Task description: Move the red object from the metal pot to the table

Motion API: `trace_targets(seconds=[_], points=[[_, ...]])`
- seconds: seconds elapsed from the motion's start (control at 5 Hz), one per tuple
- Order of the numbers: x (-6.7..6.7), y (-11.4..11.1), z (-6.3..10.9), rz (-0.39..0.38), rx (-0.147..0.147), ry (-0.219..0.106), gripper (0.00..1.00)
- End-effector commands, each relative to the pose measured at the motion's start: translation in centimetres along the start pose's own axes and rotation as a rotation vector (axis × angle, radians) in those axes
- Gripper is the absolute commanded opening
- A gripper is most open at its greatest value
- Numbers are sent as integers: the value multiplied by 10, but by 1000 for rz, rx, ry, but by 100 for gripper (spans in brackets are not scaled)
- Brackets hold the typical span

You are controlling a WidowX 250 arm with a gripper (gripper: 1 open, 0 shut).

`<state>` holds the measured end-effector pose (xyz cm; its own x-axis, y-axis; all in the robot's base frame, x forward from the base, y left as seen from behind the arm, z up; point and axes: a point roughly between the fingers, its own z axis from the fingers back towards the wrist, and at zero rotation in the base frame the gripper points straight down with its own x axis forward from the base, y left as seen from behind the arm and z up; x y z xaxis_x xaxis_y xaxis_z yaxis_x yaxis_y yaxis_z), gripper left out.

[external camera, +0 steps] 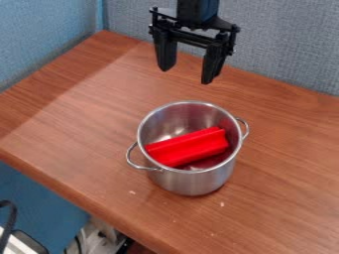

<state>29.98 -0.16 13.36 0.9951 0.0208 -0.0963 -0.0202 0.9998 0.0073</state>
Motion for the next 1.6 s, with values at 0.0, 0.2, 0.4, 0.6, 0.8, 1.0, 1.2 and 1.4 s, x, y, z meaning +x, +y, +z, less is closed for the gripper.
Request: trace_targets(seconds=[0.0, 0.2, 0.4, 0.6, 0.8, 1.0, 1.2, 1.4], points=[[6, 4, 15, 7, 3, -58, 100], [6, 5, 15, 11, 2, -60, 100], [6, 6, 14, 12, 2, -62, 100], [4, 7, 15, 12, 1, -64, 100], [3, 7, 14, 14, 1, -65, 100], [2, 8, 14, 14, 2, -65, 100], [-3, 4, 9, 2, 3, -51, 100], [-23, -5, 2, -61, 17, -52, 100]])
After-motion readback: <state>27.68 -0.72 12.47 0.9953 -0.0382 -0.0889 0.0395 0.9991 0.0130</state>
